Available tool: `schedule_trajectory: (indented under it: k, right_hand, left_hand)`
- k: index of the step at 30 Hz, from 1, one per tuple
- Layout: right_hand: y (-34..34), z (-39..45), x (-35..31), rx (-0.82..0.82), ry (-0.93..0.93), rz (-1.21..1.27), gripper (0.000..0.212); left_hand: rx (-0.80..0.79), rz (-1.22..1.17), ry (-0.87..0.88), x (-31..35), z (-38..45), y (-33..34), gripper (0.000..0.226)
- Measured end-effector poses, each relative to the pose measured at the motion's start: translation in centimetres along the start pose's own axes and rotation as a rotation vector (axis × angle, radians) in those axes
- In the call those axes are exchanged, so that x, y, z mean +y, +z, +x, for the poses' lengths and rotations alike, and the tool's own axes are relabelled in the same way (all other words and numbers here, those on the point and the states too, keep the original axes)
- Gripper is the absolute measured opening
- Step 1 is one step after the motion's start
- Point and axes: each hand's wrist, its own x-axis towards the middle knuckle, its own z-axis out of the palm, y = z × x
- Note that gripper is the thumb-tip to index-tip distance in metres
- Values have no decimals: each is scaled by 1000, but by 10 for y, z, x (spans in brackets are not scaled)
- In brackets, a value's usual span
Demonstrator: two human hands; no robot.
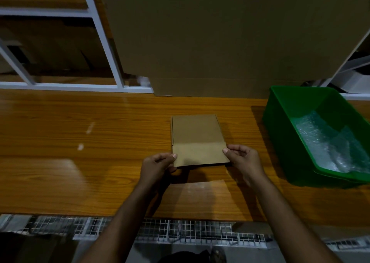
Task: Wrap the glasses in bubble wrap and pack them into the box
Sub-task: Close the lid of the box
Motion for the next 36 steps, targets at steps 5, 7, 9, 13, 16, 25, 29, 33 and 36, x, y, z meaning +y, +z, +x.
schedule_trajectory:
  k: [5, 7, 9, 13, 16, 25, 29, 33, 36]
  right_hand:
    - [0, 1, -3, -12, 38, 28, 29]
    - [1, 1, -5, -16, 34, 29, 25]
    - [2, 1, -4, -8, 21, 16, 24]
    - [3, 1, 0, 2, -4, -2, 26]
    - [3, -1, 2, 9, -45, -24, 30]
    - [5, -7, 3, 43, -58, -84, 43]
    - [10, -7, 1, 99, 63, -78, 39]
    - [13, -7, 0, 133, 109, -60, 38]
    - [13, -9, 0, 153, 123, -46, 38]
  left_hand:
    - [-25, -21, 0, 1, -2, 0, 15]
    - [-2, 3, 12, 0, 0, 1, 23]
    - [22, 51, 37, -3, 1, 1, 26]
    - [39, 90, 41, -10, 4, 2, 26]
    - [42, 78, 37, -11, 7, 4, 38]
    - [-3, 569, 398, 0, 12, -2, 64]
    - [-28, 702, 474, 2, 16, -4, 61]
    - [-41, 743, 495, 2, 19, -6, 60]
    - [-57, 751, 508, 4, 21, -7, 60]
